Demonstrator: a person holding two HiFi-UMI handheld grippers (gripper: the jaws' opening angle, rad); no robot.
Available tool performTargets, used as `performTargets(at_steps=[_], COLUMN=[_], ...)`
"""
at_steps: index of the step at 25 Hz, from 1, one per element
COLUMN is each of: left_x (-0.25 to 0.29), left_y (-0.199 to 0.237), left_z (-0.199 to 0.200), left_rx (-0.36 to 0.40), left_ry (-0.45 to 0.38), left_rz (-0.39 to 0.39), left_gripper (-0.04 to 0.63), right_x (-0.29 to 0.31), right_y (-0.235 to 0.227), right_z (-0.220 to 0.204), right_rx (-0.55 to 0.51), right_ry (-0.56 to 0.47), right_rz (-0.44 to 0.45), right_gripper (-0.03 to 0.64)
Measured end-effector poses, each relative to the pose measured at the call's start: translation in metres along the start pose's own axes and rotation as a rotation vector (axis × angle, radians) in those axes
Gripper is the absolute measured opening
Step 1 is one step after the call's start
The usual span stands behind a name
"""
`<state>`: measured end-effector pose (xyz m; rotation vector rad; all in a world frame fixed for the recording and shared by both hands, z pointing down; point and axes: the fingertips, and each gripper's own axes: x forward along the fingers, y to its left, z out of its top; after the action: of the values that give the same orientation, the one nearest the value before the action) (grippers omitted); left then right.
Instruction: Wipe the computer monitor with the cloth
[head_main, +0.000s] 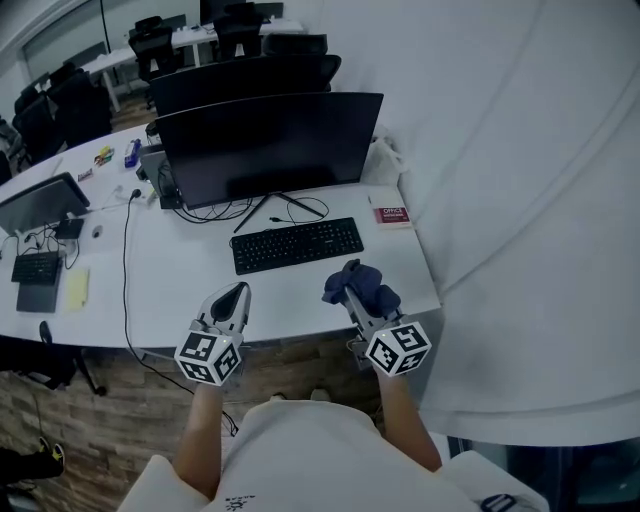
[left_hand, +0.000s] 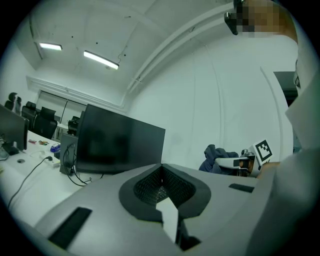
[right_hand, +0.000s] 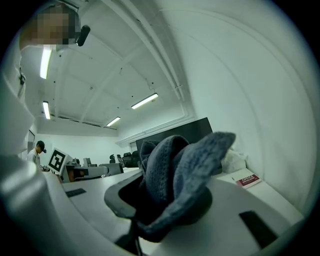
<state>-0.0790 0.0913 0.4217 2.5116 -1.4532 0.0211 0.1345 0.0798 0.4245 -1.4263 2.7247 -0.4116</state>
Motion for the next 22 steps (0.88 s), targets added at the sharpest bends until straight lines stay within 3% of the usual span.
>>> performTargets(at_steps=[22], left_x=[-0.056], left_y=[0.031], left_z=[-0.023], left_rx=[-0.042], left_ry=[0.015], left_rz=[-0.046], left_gripper=[0.011], right_x=[-0.004], right_y=[0.045], right_z=[-0.02], right_rx=[-0.001], right_ry=[0.017], right_rz=[-0.075], right_gripper=[0.114])
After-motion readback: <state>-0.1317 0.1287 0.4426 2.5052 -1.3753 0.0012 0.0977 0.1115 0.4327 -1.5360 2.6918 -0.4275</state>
